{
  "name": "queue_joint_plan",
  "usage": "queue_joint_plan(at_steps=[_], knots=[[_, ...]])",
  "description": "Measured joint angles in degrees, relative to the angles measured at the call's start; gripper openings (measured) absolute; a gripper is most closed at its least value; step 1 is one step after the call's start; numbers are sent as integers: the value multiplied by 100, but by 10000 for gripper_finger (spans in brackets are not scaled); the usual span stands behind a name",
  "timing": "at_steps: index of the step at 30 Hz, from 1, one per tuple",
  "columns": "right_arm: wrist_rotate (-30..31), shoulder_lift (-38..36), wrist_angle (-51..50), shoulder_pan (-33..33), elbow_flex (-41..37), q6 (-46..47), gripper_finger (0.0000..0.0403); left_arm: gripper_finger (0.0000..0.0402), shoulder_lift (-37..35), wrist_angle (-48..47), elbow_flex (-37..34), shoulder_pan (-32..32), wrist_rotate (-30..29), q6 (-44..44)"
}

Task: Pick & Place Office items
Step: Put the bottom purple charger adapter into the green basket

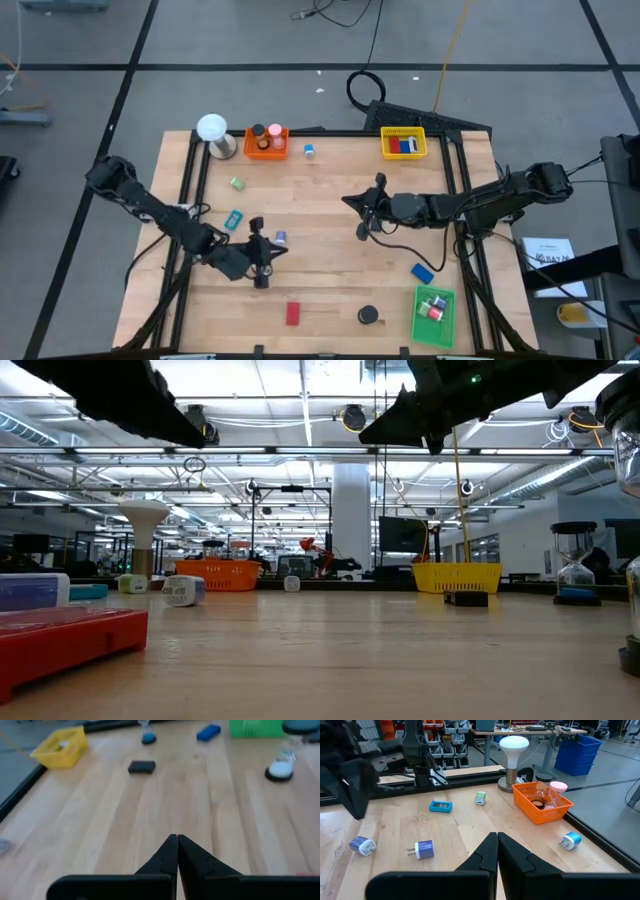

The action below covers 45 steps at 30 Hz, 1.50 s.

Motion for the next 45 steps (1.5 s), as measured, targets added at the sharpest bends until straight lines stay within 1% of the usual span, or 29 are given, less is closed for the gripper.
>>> queue_joint_plan(at_steps=[4,6,12,19,23,26,31,35,38,41,45], knots=[[0,0,0,0,0,0,4,16,-2,-1096,443,-257,19,-637],[0,0,-1,0,0,0,4,16,-2,-1491,601,-351,46,-893],[-2,0,-1,0,0,0,4,17,-4,-2429,832,-501,643,-1851],[-2,0,-1,0,0,0,4,17,-2,-3228,847,-733,904,-3008],[-2,0,-1,0,0,0,4,18,-2,-3518,847,-919,1137,-3579],[-2,0,-1,0,0,0,4,28,-2,-3651,847,-1023,1347,-3877],[-2,0,-1,0,0,0,4,71,-2,-3799,847,-1134,1434,-4246],[-2,0,-1,0,0,0,4,111,-2,-3799,847,-1199,1638,-4309],[-4,0,-1,0,0,0,4,131,18,-3797,847,-1204,1644,-4433],[-3,0,-1,0,0,0,4,140,139,-3821,847,-1157,1664,-4523],[-4,0,0,0,0,0,4,140,319,-3851,847,-1127,1985,-4834]])
